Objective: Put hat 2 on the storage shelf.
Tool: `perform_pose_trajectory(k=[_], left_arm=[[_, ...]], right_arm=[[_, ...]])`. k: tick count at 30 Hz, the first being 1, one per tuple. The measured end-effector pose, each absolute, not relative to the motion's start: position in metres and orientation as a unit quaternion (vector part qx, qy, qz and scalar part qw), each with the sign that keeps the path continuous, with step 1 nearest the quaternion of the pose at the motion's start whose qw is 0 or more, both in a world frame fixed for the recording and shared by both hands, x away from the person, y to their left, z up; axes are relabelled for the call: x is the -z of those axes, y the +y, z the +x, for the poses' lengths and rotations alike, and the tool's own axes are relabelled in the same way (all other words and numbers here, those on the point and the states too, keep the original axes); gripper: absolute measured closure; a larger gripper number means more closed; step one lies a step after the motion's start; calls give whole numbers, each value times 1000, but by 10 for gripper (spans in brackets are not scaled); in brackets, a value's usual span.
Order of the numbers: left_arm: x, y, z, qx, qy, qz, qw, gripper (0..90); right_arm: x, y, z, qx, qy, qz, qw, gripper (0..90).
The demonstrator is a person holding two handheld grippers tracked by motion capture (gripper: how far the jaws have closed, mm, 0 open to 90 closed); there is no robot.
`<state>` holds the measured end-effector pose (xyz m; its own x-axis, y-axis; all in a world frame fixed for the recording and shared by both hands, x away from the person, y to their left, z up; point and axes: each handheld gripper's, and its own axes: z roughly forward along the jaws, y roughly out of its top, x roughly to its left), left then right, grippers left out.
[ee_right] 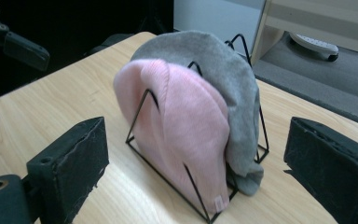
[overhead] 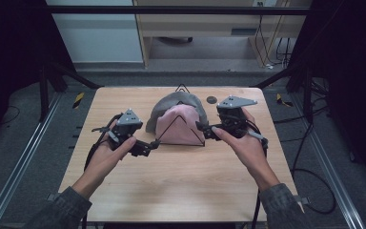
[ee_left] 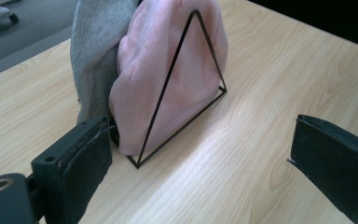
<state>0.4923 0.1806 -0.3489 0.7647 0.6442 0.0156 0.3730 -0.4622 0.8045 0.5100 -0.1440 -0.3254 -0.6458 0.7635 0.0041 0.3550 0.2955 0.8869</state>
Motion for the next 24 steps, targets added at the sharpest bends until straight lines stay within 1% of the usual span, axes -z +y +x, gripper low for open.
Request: perform_pose_trajectory(k=[6, 14, 24], left_arm=[[355, 193, 481, -174, 306, 835, 424, 56], [375, 208, 476, -170, 314, 839, 411, 56], [399, 219, 477, -168, 323, 848, 386, 56]], right_arm=[[334, -156, 501, -454, 782, 362, 226, 57], [350, -177, 491, -446, 784, 370, 224, 54], [386, -198, 483, -417, 792, 392, 211, 71]])
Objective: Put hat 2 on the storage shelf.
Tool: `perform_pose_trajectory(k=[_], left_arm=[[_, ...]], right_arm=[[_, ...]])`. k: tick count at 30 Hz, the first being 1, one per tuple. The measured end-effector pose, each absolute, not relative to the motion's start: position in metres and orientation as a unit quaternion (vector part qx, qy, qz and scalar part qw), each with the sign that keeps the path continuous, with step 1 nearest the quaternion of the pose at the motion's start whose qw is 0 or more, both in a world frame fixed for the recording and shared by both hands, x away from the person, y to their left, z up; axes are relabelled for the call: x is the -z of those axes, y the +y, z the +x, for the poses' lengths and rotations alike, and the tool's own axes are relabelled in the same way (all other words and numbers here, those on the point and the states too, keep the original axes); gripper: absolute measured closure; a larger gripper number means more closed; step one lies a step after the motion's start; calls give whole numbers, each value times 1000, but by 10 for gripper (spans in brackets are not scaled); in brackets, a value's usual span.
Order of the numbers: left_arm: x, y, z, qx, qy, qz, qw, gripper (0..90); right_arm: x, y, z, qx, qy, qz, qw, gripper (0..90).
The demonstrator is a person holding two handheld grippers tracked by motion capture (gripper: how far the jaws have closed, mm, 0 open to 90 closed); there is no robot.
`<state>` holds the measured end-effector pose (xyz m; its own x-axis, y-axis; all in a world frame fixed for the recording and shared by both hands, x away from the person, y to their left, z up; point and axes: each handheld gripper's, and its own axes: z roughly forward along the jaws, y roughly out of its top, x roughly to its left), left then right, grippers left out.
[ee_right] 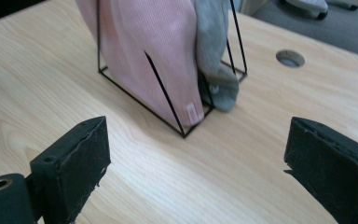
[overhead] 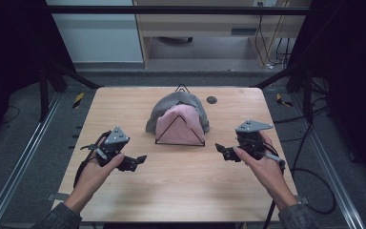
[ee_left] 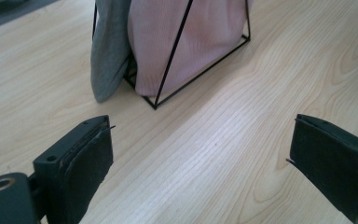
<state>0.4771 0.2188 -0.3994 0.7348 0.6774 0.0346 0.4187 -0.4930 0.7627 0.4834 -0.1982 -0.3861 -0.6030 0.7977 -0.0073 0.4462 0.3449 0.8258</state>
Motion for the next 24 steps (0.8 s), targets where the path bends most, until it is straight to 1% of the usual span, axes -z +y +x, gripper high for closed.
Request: perform_pose_trajectory(k=[14, 24], left_arm=[[432, 220, 477, -156, 323, 865, 351, 53], [461, 220, 477, -141, 324, 876, 329, 54]], right_arm=[[431, -214, 483, -390, 797, 421, 187, 83], [453, -215, 482, -374, 803, 432, 170, 83]])
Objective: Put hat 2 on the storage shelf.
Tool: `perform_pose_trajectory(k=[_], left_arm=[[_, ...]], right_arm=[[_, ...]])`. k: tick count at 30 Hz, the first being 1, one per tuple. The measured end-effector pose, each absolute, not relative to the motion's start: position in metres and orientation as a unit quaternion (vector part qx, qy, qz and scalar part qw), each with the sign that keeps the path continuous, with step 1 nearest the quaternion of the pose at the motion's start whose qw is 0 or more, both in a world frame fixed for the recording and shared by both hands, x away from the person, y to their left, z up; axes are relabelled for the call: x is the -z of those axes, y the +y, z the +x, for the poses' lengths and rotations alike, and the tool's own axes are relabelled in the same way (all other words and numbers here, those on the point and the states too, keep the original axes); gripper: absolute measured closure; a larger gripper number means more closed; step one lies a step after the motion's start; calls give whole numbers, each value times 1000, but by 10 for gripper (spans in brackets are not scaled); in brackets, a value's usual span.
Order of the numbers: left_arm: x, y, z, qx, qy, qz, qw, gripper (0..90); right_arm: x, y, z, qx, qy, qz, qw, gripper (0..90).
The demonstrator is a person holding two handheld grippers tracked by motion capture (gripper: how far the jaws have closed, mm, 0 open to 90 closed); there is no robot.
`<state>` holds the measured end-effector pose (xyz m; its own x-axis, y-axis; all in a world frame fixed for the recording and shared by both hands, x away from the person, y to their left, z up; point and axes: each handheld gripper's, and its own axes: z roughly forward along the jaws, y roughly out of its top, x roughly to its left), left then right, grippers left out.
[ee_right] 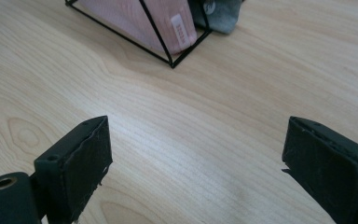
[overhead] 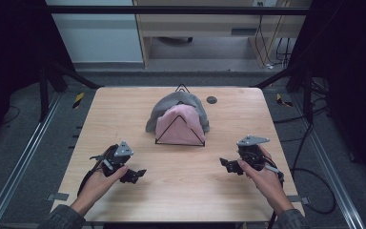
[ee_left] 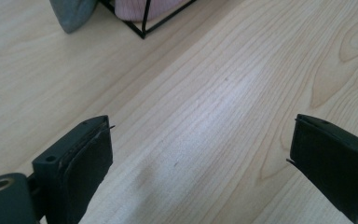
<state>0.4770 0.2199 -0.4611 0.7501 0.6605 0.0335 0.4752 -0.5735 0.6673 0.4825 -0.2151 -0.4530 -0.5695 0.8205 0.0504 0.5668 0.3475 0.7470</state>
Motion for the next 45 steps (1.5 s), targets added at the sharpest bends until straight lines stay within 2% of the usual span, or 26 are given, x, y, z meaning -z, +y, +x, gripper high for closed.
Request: perform_pose_trajectory(k=[19, 28, 45], left_arm=[[488, 230, 484, -116, 347, 876, 315, 48], [495, 232, 486, -105, 353, 879, 304, 46], [500, 229, 480, -124, 335, 884, 303, 0]], right_arm=[[496, -196, 486, -344, 817, 439, 147, 88], [500, -195, 485, -342, 816, 443, 144, 89], [505, -192, 480, -346, 815, 439, 152, 68]])
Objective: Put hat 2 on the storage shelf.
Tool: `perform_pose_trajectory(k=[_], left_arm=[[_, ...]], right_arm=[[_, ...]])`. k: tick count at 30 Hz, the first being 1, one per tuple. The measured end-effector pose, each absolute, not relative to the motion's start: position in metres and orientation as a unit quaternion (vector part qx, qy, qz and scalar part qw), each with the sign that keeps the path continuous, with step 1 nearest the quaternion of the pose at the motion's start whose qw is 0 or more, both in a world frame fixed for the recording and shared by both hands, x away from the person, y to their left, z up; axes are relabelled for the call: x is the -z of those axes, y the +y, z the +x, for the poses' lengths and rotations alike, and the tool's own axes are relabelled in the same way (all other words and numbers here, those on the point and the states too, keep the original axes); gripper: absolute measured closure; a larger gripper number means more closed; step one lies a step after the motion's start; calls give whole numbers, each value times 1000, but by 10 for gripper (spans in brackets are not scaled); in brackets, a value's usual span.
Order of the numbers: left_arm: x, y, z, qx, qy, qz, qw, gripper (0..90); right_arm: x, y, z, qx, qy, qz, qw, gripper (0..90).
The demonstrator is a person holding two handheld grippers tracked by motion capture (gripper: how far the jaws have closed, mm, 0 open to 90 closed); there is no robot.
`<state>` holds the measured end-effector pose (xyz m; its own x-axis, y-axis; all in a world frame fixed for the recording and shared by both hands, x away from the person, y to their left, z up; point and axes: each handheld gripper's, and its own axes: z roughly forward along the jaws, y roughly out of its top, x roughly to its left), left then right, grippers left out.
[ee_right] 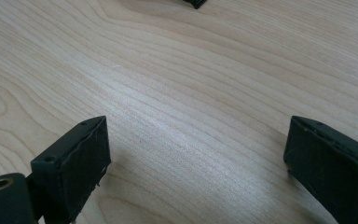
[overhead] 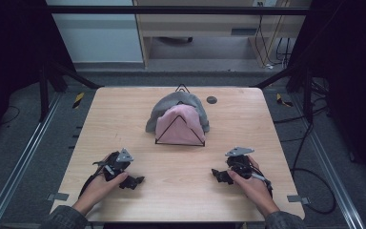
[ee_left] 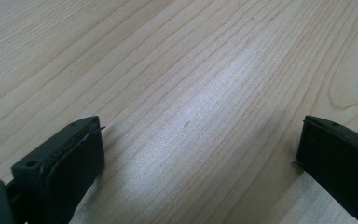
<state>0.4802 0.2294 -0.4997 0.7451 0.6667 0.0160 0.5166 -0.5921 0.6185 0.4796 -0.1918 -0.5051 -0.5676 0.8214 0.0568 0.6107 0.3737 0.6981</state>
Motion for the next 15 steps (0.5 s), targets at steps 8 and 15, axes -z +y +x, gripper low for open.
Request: perform_pose_trajectory(k=[8, 15], left_arm=[[500, 230, 479, -123, 331, 885, 304, 0], [499, 230, 479, -121, 327, 888, 301, 0]], right_arm=[[510, -189, 475, -345, 818, 422, 181, 44], [512, -190, 473, -354, 816, 418, 184, 43]])
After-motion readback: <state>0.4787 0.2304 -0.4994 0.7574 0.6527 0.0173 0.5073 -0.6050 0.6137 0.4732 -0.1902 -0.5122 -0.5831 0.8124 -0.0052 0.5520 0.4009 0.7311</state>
